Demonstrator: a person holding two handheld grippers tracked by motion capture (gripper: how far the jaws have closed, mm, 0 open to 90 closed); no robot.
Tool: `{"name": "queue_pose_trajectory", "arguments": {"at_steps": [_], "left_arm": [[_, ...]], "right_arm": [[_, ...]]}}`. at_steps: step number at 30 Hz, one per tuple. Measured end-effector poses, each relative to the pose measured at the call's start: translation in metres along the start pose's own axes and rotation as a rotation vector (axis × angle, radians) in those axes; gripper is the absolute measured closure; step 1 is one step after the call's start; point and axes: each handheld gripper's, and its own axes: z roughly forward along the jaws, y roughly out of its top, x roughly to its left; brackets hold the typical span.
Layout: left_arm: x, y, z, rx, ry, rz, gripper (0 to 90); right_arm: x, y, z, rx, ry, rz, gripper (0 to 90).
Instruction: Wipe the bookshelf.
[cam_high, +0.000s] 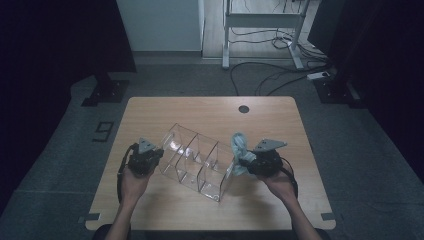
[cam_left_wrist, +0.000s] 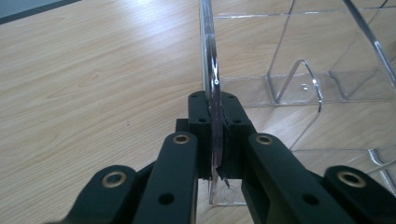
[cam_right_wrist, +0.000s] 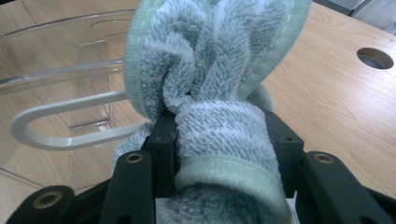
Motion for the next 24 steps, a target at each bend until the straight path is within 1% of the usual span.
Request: {"name": "queue_pose_trajectory", "arguments": {"at_steps": [4, 8, 24], "left_arm": [[0.0, 0.0, 0.001, -0.002, 0.001, -0.01, 86.3], [0.0, 0.0, 0.001, -0.002, -0.001, -0.015, 86.3], [-0.001, 0.0, 0.001, -0.005, 0.003, -0.024, 86.3]], "right_arm": [[0.004, 0.0, 0.0, 0.001, 0.01, -0.01, 53.8], [0.01, -0.001, -0.002, 0.001, 0.034, -0.018, 53.8], [0.045, -0.003, -0.011, 0.008, 0.103, -0.082, 53.7]]}}
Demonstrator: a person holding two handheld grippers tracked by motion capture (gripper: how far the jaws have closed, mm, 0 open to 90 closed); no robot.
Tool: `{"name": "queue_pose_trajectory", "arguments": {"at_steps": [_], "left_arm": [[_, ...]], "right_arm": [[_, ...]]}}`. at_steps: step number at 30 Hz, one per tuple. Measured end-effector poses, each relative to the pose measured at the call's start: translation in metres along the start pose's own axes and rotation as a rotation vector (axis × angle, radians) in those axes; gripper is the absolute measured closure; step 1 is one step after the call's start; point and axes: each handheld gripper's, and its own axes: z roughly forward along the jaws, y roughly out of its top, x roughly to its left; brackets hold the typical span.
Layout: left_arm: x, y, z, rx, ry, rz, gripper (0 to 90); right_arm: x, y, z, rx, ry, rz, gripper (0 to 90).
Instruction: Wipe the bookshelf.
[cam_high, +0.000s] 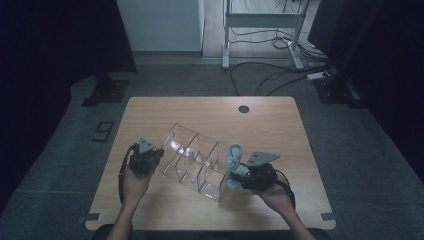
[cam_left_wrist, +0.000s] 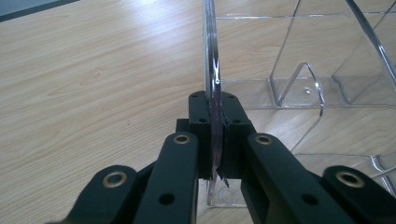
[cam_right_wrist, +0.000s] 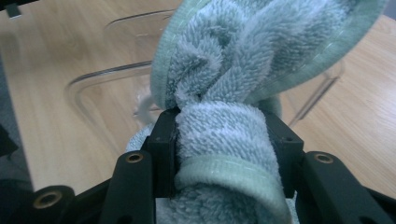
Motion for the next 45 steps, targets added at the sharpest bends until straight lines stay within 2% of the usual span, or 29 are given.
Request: {"name": "queue_pose_trajectory", "arguments": {"at_steps": [21, 26, 38, 45], "left_arm": [[0.0, 0.0, 0.0, -0.001, 0.0, -0.012, 86.3], [0.001, 0.0, 0.0, -0.001, -0.005, -0.007, 86.3], [0.003, 0.0, 0.0, -0.001, -0.016, -0.004, 86.4], [0.003, -0.001, 0.001, -0.001, -0.018, 0.018, 86.5]], "right_arm": [[0.036, 0.002, -0.004, 0.035, 0.079, -0.074, 53.8], [0.034, 0.0, 0.0, 0.041, 0.091, -0.067, 53.8], [0.032, -0.01, 0.017, 0.101, 0.095, -0.072, 53.5], [0.03, -0.015, 0.027, 0.139, 0.086, -0.077, 53.0]]}}
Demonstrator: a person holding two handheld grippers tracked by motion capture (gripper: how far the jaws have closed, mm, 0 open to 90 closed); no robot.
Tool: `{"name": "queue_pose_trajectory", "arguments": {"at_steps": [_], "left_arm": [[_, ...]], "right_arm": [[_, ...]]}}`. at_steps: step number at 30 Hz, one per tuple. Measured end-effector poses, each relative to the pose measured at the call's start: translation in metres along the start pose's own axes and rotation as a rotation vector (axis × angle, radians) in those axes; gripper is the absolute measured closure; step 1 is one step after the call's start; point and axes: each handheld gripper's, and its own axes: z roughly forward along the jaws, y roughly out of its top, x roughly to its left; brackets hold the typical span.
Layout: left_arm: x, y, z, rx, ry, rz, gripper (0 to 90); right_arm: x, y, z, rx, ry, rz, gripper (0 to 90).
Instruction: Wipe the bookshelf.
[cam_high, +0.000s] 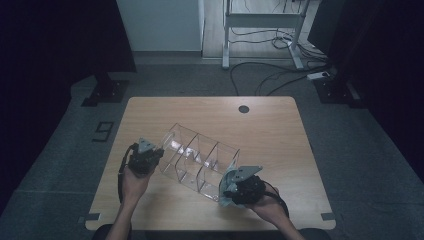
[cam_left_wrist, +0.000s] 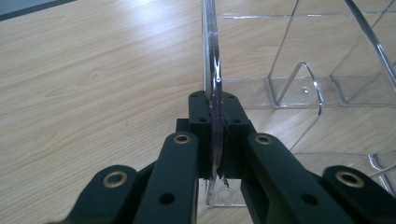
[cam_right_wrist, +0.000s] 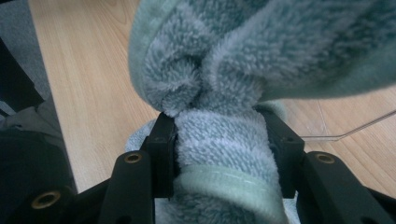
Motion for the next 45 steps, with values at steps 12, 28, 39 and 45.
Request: {"name": "queue_pose_trajectory", "arguments": {"at_steps": [12, 28, 39, 45], "left_arm": [[0.003, -0.001, 0.0, 0.005, -0.019, -0.003, 86.6], [0.004, -0.001, 0.001, 0.003, -0.031, -0.002, 86.5], [0.003, 0.0, 0.001, 0.006, -0.03, -0.001, 86.3], [0.003, 0.0, 0.002, 0.003, -0.031, -0.003, 86.3]], "right_arm": [[-0.012, -0.001, 0.001, 0.003, -0.019, 0.002, 52.8], [-0.043, -0.004, 0.002, -0.003, -0.104, 0.053, 52.8], [-0.067, -0.005, 0.003, -0.022, -0.184, 0.105, 52.8], [-0.078, -0.006, 0.004, -0.04, -0.228, 0.145, 52.8]]}}
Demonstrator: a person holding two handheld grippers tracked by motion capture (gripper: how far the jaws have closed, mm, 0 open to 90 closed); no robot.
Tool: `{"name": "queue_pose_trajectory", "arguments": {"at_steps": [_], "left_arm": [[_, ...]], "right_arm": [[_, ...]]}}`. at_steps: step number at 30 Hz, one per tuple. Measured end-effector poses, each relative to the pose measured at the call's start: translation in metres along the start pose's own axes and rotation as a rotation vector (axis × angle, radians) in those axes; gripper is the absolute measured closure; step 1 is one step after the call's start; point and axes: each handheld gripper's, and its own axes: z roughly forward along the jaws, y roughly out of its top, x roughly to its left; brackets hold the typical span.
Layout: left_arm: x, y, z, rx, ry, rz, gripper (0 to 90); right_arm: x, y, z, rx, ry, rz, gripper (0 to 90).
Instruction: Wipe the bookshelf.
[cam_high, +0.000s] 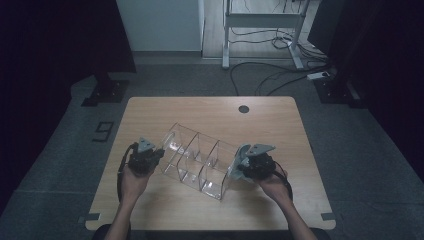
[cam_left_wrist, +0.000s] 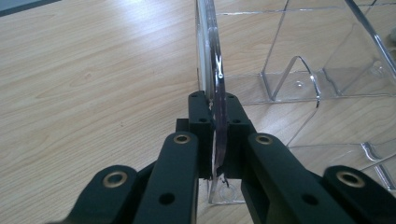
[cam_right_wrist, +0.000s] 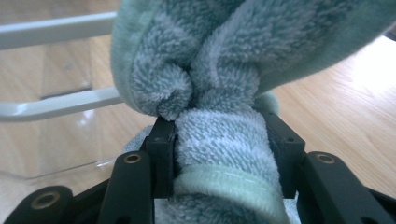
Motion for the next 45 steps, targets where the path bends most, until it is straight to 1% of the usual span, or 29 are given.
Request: {"name": "queue_pose_trajectory", "arguments": {"at_steps": [4, 8, 21, 29, 32, 35, 37, 40, 45], "left_arm": [[0.0, 0.0, 0.0, 0.0, 0.0, -0.001, 86.2], [-0.001, 0.0, 0.0, 0.0, 0.004, -0.006, 86.1], [-0.002, 0.0, 0.001, 0.002, 0.012, -0.013, 86.1], [-0.003, 0.0, 0.001, 0.004, 0.02, -0.016, 86.1], [-0.004, 0.0, 0.002, 0.008, 0.028, -0.017, 86.3], [-0.007, 0.0, 0.003, 0.013, 0.053, 0.0, 86.3], [-0.009, 0.001, 0.004, 0.016, 0.062, 0.0, 86.4], [-0.009, 0.0, 0.004, 0.016, 0.06, -0.004, 86.4], [-0.009, 0.0, 0.005, 0.015, 0.064, -0.008, 86.5]], "right_arm": [[-0.003, -0.001, 0.002, -0.005, -0.013, 0.02, 52.9], [-0.003, -0.002, 0.004, 0.002, -0.021, 0.019, 53.0], [-0.002, -0.011, 0.025, 0.076, -0.042, 0.007, 53.0], [-0.002, -0.018, 0.036, 0.12, -0.037, 0.014, 52.9], [-0.001, -0.018, 0.036, 0.12, -0.039, 0.015, 52.9], [-0.001, -0.018, 0.035, 0.12, -0.034, 0.024, 53.0], [0.0, -0.019, 0.035, 0.118, -0.031, 0.024, 53.1], [0.002, -0.019, 0.034, 0.123, -0.024, 0.022, 53.1], [0.01, -0.02, 0.031, 0.127, 0.006, 0.007, 53.1]]}}
